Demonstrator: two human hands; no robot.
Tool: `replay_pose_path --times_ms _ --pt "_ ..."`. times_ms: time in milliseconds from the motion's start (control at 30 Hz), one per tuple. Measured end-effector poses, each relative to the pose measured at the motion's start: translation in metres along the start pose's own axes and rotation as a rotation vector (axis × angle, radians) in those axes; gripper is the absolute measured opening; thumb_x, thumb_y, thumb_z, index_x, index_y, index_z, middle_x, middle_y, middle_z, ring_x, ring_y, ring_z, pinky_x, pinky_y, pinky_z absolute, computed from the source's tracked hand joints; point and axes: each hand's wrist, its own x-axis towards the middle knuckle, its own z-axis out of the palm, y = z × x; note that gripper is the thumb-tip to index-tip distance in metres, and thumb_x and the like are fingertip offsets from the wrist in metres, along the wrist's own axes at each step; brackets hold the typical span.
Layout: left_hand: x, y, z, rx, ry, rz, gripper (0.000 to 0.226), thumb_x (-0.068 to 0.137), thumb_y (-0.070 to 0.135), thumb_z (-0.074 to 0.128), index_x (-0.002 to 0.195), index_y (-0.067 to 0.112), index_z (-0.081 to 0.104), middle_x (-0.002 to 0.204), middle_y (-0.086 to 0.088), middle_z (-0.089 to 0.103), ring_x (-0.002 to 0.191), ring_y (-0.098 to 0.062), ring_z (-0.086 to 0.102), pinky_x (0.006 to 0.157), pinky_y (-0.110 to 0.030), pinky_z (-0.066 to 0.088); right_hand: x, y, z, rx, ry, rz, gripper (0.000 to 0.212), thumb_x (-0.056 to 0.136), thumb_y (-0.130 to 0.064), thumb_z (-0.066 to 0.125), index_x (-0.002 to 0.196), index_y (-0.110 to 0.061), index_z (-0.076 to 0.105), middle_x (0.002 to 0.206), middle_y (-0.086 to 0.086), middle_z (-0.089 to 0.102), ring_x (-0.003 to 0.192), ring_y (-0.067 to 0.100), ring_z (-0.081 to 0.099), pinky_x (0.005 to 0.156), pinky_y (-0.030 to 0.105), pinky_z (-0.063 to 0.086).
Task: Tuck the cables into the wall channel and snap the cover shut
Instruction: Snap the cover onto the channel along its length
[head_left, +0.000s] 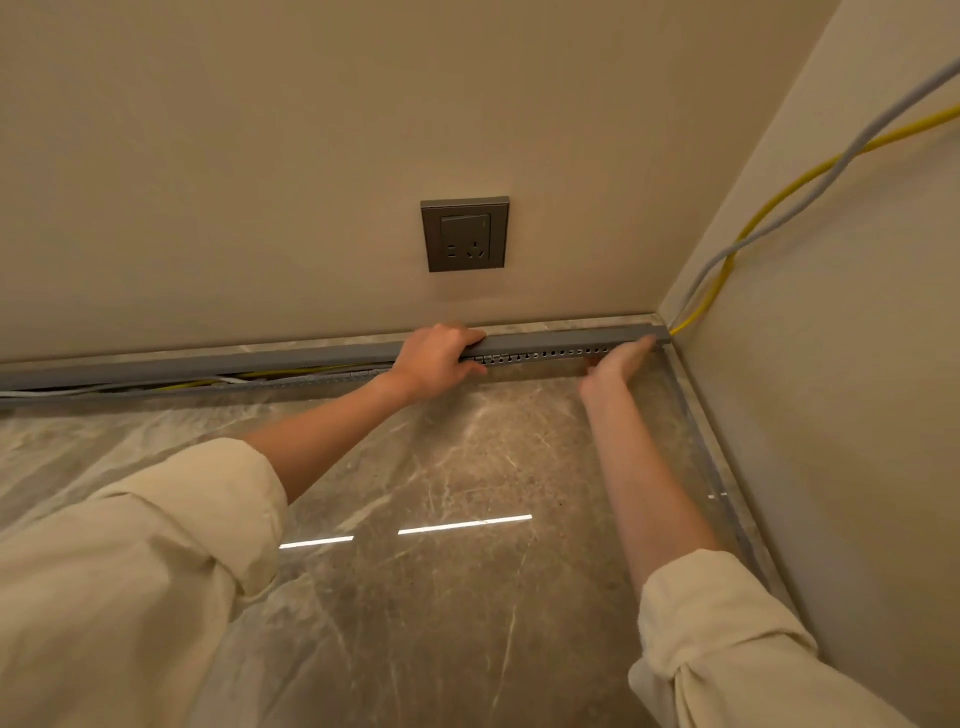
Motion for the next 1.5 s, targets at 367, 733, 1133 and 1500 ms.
replay_pose_path --times_ms 367,733,1133,1500 --pt "0.000 0.003 0.014 -0.015 -0.087 -0.054 0.027 0.081 0.037 0.067 0.093 0.014 0.060 0.098 -0.009 0.068 0.092 -0.030 0.060 0.067 -0.036 0.044 0.024 0.008 -0.020 -0.452 0.007 -0.075 0.025 0.094 -0.015 0.057 0.104 -0.011 0.034 0.080 0.003 0.050 0.057 0.009 0.051 0.047 0.019 0.045" --pt "-0.070 -0.068 -0.015 0.035 -0.048 -0.194 0.051 0.082 0.034 0.067 0.125 0.009 0.055 0.119 -0.016 0.063 0.108 -0.033 0.057 0.092 -0.043 0.048 -0.023 0.055 -0.002 -0.913 0.192 -0.407 0.069 0.077 -0.006 0.072 0.130 -0.001 0.028 0.138 0.024 0.027 0.113 0.036 0.050 0.088 0.032 0.049" --pt "-0.165 -0.158 -0.055 0.116 0.008 -0.393 0.051 0.081 0.035 0.068 0.122 0.006 0.056 0.118 -0.018 0.060 0.112 -0.036 0.052 0.091 -0.044 0.044 -0.100 0.183 -0.002 -1.759 -0.289 -0.876 0.063 0.095 -0.026 0.045 0.148 -0.010 0.014 0.152 0.032 -0.012 0.141 0.042 -0.015 0.118 0.049 0.001" --pt "-0.233 -0.261 -0.100 0.119 0.007 -0.401 0.056 0.079 0.036 0.069 0.124 0.005 0.054 0.121 -0.018 0.059 0.115 -0.035 0.050 0.093 -0.044 0.043 -0.167 0.286 0.067 -1.975 -0.669 -1.058 0.063 0.099 -0.034 0.033 0.149 -0.007 0.005 0.155 0.026 -0.007 0.144 0.036 -0.013 0.119 0.045 -0.007"
